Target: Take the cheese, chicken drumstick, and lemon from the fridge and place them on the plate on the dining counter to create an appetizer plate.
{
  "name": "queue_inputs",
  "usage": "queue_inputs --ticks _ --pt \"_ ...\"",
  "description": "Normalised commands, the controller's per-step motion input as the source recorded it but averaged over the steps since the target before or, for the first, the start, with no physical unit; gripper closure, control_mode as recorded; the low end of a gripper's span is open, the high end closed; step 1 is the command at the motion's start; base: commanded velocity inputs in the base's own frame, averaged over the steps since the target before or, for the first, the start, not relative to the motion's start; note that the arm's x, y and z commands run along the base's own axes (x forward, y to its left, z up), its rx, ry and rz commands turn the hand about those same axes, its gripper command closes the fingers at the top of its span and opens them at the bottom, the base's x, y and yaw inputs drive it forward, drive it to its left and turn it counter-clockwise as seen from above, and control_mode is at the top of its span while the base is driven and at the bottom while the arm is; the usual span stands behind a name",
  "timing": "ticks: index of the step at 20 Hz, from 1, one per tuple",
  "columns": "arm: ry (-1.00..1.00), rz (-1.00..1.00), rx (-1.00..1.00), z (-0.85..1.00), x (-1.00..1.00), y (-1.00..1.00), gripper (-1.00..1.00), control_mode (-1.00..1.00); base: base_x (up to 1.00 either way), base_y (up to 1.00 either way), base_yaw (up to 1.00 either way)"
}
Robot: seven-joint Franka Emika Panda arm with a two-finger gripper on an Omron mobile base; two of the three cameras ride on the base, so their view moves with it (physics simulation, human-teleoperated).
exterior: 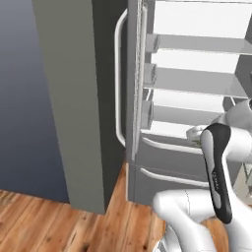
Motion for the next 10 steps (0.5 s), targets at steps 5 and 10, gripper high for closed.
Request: queue_inputs --ticks 5,10 --pt "0.00 0.00 0.00 0.00 0.00 0.00 1.00 1.00 -0.97 0.31 0.50" --pt "0.00 0.00 0.00 0.00 0.00 0.00 1.00 1.00 -0.77 0.53 0.61"
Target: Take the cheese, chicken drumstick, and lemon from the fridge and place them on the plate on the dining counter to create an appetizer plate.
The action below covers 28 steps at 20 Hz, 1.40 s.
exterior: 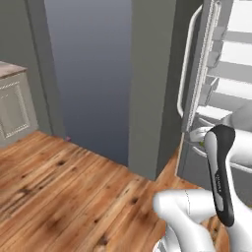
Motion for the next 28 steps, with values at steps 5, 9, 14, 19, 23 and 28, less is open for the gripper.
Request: queue_inputs --ticks 5,9,14,19,23,28 --pt "0.00 0.00 0.00 0.00 0.00 0.00 1.00 1.00 -0.46 0.55 0.66" --pt "0.00 0.00 0.00 0.00 0.00 0.00 1.00 1.00 -0.08 0.55 0.66" --pt "0.00 0.00 0.00 0.00 0.00 0.00 1.00 1.00 0.46 0.12 0.53" --pt "0.00 0.00 0.00 0.00 0.00 0.00 1.00 1.00 1.00 -0.11 0.44" --pt "0.00 0.00 0.00 0.00 0.00 0.00 1.00 1.00 1.00 -0.31 0.40" --pt "0.00 0.00 0.00 0.00 0.00 0.00 1.00 1.00 1.00 -0.21 0.42"
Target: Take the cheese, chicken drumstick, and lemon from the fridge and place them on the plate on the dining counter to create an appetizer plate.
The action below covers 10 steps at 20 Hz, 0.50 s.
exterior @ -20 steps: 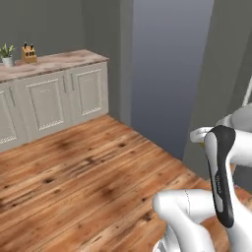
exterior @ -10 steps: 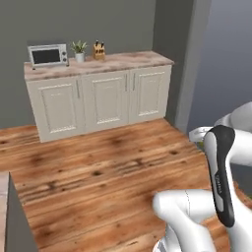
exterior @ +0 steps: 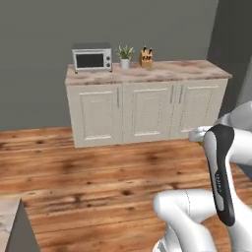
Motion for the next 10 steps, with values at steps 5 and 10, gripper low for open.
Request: queue_inputs --ticks 5,10 --pt "0.00 0.00 0.00 0.00 0.00 0.00 1.00 1.00 1.00 -0.01 0.63" --pt "0.00 0.00 0.00 0.00 0.00 0.00 1.00 1.00 1.00 -0.09 0.74"
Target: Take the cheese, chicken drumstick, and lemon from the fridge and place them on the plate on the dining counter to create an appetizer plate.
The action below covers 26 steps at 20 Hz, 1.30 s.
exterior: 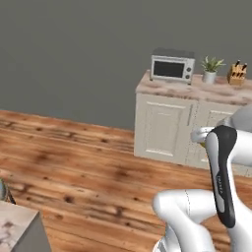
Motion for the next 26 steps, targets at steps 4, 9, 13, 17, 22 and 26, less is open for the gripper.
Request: queue_inputs --ticks 4,9,13,17,22,26 --pt "0.00 0.00 0.00 0.00 0.00 0.00 1.00 1.00 1.00 -0.18 0.71" --pt "0.00 0.00 0.00 0.00 0.00 0.00 1.00 1.00 1.00 -0.31 0.69" --pt "0.00 0.00 0.00 0.00 0.00 0.00 1.00 1.00 1.00 -0.27 0.66" --pt "0.00 0.00 0.00 0.00 0.00 0.00 1.00 1.00 1.00 -0.24 0.63" --pt "0.00 0.00 0.00 0.00 0.00 0.00 1.00 1.00 1.00 -0.18 0.56" --pt "0.00 0.00 0.00 0.00 0.00 0.00 1.00 1.00 1.00 -0.07 0.57"
